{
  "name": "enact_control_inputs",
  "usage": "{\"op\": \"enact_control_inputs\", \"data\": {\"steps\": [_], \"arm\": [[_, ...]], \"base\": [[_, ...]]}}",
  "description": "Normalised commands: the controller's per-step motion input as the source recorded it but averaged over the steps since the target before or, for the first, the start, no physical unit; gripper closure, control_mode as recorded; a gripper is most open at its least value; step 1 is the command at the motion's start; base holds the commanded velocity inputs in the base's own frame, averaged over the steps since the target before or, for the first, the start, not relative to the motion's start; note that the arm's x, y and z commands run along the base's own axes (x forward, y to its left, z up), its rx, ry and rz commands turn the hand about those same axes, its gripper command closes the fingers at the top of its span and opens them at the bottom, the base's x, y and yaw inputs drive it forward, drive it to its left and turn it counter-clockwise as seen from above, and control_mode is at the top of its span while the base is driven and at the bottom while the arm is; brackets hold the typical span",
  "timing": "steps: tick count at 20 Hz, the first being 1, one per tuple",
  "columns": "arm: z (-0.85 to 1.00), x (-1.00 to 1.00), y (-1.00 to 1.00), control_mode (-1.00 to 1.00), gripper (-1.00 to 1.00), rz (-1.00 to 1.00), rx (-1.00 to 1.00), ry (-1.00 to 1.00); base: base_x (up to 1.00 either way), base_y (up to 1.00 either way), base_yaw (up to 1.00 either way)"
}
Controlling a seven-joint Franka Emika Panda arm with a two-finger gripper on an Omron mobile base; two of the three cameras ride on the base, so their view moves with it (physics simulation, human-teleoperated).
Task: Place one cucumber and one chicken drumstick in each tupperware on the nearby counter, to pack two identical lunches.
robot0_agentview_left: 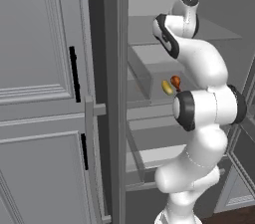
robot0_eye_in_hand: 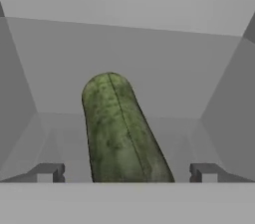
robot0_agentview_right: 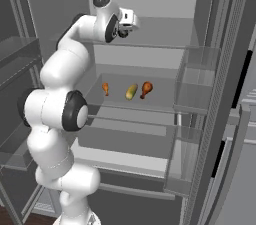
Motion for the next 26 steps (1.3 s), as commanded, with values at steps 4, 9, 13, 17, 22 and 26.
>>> {"op": "enact_control_inputs", "data": {"steps": [4,9,13,17,22,26], "arm": [[-0.26,0.46,-0.08,-1.00,-1.00,0.00,0.05,0.00],[-0.35,0.00,0.15,-1.00,1.00,0.00,0.00,0.00],[-0.30,-0.06,0.15,-1.00,1.00,0.00,0.00,0.00],[-0.30,-0.30,0.23,-1.00,1.00,0.00,0.00,-0.02],[-0.07,-0.68,0.15,-1.00,1.00,-0.01,0.03,0.01],[0.00,-0.98,0.00,-1.00,1.00,0.00,0.06,0.02]], "base": [[0.00,0.00,0.00],[0.00,0.00,0.00],[0.00,0.00,0.00],[0.00,0.00,0.00],[0.00,0.00,0.00],[0.00,0.00,0.00]]}}
